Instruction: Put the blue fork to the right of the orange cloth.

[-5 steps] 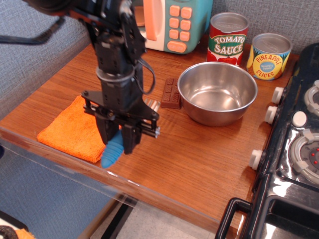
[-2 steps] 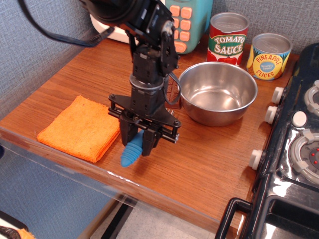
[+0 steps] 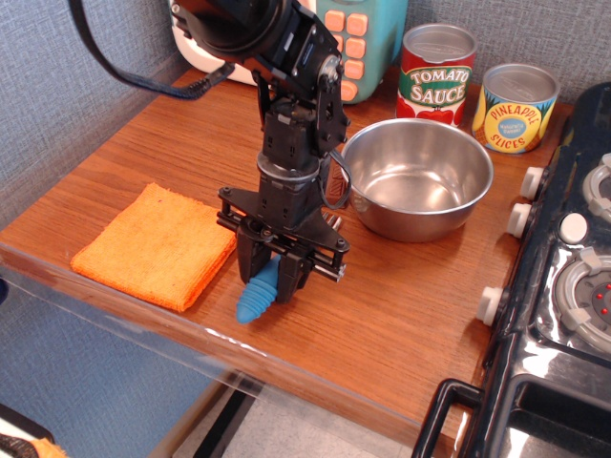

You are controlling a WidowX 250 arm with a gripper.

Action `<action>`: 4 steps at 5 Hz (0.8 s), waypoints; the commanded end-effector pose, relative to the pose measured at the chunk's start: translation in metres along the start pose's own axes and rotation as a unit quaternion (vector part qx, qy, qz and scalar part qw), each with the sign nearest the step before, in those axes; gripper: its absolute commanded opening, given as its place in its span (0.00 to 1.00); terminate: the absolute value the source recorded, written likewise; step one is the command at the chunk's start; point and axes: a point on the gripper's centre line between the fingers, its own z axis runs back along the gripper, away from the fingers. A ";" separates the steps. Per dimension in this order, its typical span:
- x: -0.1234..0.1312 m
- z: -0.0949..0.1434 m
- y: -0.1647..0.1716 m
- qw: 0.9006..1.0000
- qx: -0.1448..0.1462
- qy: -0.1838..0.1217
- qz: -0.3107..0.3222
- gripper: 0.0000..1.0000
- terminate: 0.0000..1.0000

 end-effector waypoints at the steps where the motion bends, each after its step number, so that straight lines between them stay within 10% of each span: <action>1: -0.004 0.032 0.002 0.998 -0.012 -0.052 -0.017 1.00 0.00; 2: -0.015 0.071 0.007 0.991 -0.039 -0.119 -0.035 1.00 0.00; 4: -0.022 0.092 0.020 0.990 -0.052 -0.132 -0.007 1.00 0.00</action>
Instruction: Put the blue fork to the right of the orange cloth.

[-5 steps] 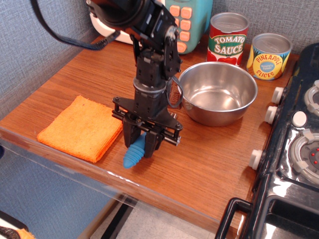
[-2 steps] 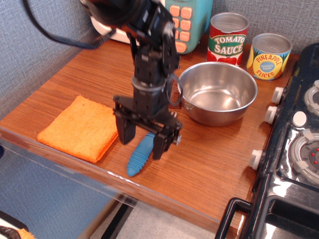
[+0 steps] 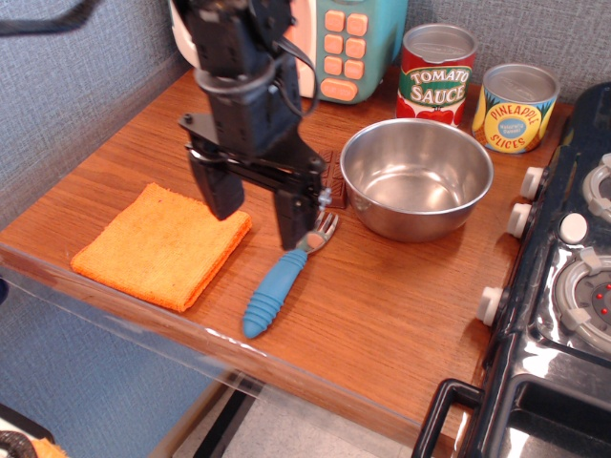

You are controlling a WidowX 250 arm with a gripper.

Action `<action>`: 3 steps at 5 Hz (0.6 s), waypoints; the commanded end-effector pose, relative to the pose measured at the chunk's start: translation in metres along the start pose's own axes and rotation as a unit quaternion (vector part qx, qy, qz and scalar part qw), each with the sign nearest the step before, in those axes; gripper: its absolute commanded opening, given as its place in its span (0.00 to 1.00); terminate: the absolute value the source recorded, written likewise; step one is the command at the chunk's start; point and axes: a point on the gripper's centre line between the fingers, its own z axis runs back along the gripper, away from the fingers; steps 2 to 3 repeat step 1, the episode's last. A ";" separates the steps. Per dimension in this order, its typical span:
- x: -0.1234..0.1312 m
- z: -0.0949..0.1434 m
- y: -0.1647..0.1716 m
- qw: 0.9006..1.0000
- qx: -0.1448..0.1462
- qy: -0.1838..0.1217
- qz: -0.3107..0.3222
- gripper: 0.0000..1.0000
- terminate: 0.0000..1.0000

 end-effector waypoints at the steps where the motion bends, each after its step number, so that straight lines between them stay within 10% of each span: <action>1: 0.001 0.012 0.010 1.000 0.010 -0.012 0.015 1.00 1.00; 3: 0.001 0.012 0.010 1.000 0.010 -0.012 0.015 1.00 1.00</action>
